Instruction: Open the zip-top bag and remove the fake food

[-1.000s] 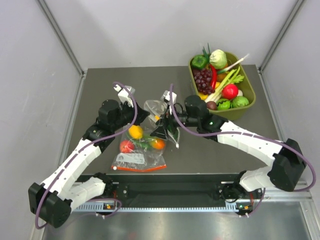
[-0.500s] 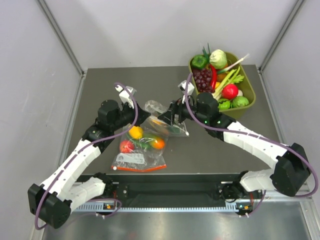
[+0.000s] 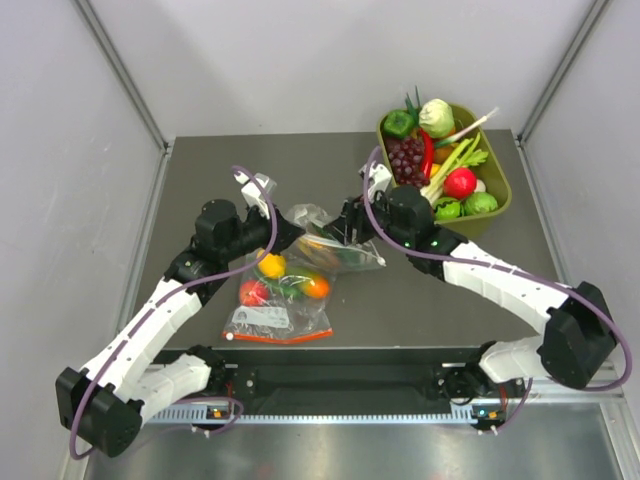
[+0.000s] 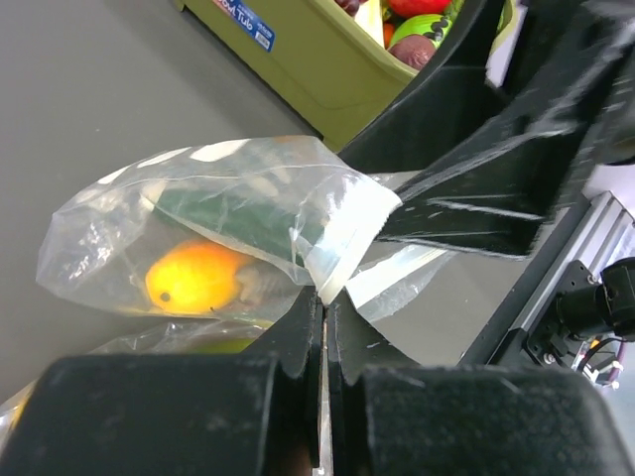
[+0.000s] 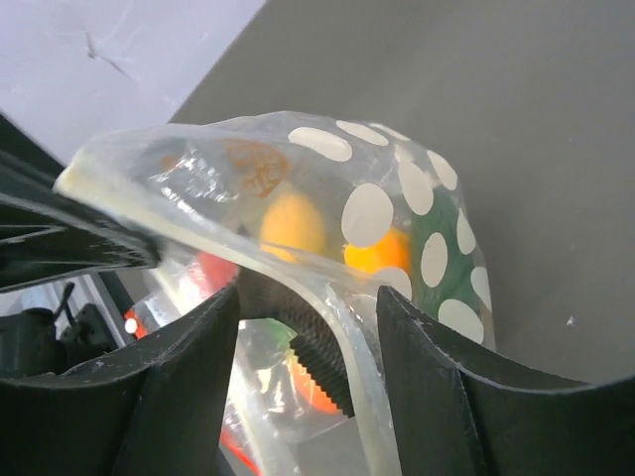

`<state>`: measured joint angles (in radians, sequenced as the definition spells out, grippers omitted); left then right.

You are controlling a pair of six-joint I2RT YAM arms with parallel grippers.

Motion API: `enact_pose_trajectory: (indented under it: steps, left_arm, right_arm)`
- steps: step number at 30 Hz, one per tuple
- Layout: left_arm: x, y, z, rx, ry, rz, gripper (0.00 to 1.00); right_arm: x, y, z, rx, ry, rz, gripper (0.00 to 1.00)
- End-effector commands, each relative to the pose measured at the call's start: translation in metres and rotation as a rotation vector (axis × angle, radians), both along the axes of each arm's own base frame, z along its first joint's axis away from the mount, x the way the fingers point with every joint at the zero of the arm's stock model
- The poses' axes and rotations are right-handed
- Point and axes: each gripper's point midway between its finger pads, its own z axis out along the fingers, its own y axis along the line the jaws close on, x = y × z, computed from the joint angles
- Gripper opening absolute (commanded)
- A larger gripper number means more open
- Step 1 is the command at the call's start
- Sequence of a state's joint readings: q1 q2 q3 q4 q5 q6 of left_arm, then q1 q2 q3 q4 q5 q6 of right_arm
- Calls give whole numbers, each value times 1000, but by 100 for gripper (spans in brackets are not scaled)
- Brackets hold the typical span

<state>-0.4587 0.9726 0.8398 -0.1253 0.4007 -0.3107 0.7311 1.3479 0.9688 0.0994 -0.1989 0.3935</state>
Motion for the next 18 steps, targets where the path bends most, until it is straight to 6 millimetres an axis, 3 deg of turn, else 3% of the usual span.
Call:
enact_pose_trajectory:
  steps: [1, 4, 8, 12, 18]
  left_arm:
    - [3, -4, 37, -57, -118, -20, 0]
    - [5, -6, 37, -67, -113, -18, 0]
    - [5, -8, 40, -80, -115, -25, 0]
    - [6, -8, 43, -82, -122, -23, 0]
    - [8, -9, 48, -87, -127, -22, 0]
  right_arm:
    - [-9, -8, 69, 128, -149, 5, 58]
    - [-29, -7, 104, 211, -199, 84, 59]
    - [-58, 6, 119, 260, -187, 238, 60]
    - [-85, 28, 111, 249, -133, 370, 60]
    - [-110, 53, 84, 137, -87, 478, 60]
